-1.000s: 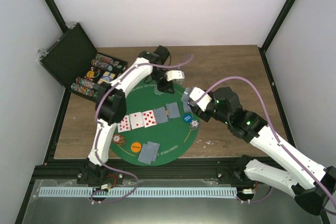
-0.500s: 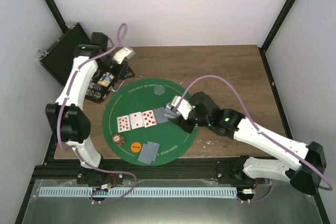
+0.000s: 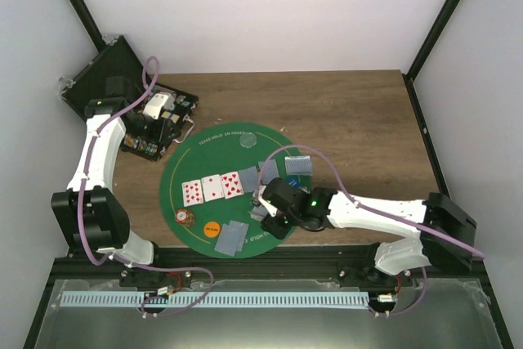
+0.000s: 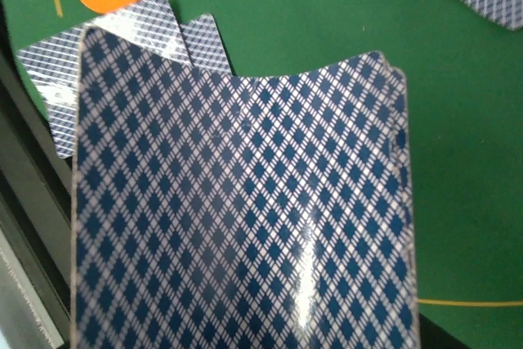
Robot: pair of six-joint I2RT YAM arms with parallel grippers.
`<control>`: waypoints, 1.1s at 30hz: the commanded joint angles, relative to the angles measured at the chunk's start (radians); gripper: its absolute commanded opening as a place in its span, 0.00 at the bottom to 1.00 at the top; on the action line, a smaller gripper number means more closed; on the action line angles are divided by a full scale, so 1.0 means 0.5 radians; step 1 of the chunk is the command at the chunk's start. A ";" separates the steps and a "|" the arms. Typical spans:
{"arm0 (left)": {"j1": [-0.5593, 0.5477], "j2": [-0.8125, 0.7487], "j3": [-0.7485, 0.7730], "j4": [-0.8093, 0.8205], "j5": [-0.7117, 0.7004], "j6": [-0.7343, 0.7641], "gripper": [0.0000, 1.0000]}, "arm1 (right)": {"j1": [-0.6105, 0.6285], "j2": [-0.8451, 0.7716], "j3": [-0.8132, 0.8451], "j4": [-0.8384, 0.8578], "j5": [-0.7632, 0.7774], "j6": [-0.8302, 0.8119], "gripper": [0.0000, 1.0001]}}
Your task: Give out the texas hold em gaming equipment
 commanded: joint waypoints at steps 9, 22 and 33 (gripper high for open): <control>0.000 -0.113 -0.006 0.065 -0.072 0.011 0.42 | 0.088 0.218 -0.074 0.093 0.221 0.446 0.42; 0.000 -0.145 -0.044 0.088 -0.093 0.026 0.42 | 0.099 0.264 -0.095 -0.037 0.388 0.670 0.43; 0.000 -0.157 -0.058 0.078 -0.097 0.033 0.42 | 0.099 0.043 0.011 -0.078 0.355 0.567 0.44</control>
